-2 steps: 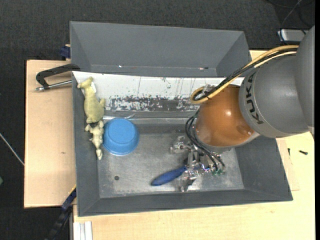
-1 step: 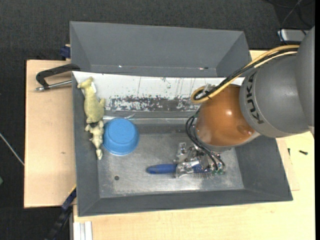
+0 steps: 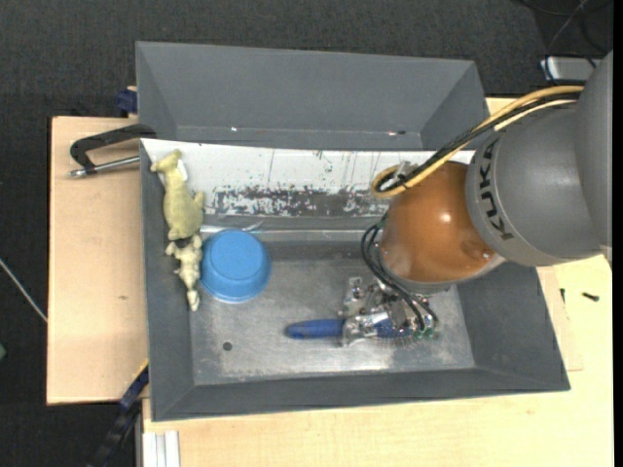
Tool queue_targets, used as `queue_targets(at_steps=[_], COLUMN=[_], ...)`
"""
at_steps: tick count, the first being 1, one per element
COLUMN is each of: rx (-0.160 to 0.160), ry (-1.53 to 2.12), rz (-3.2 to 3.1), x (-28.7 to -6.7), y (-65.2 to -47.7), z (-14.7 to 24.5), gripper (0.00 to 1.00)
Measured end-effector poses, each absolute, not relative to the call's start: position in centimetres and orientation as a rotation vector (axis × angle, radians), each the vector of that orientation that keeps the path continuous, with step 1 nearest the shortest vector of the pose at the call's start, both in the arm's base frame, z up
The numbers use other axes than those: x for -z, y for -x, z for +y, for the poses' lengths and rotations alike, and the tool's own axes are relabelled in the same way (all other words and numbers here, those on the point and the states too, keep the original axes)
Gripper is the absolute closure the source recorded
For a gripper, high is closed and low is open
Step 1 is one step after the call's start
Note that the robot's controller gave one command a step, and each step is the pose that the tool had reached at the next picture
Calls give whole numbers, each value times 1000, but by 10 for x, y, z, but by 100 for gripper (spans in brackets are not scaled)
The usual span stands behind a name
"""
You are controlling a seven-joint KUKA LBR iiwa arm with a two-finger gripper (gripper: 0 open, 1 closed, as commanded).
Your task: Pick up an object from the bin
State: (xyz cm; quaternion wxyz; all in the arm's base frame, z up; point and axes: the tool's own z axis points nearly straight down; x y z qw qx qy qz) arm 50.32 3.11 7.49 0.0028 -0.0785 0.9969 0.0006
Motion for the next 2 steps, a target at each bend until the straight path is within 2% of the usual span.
queue_targets(at_steps=[1,2], rx=[-1,-1], ry=[245,244], rz=[3126,3120], x=[-93,-183], y=[-505,-507], z=[32,33], gripper=[100,100])
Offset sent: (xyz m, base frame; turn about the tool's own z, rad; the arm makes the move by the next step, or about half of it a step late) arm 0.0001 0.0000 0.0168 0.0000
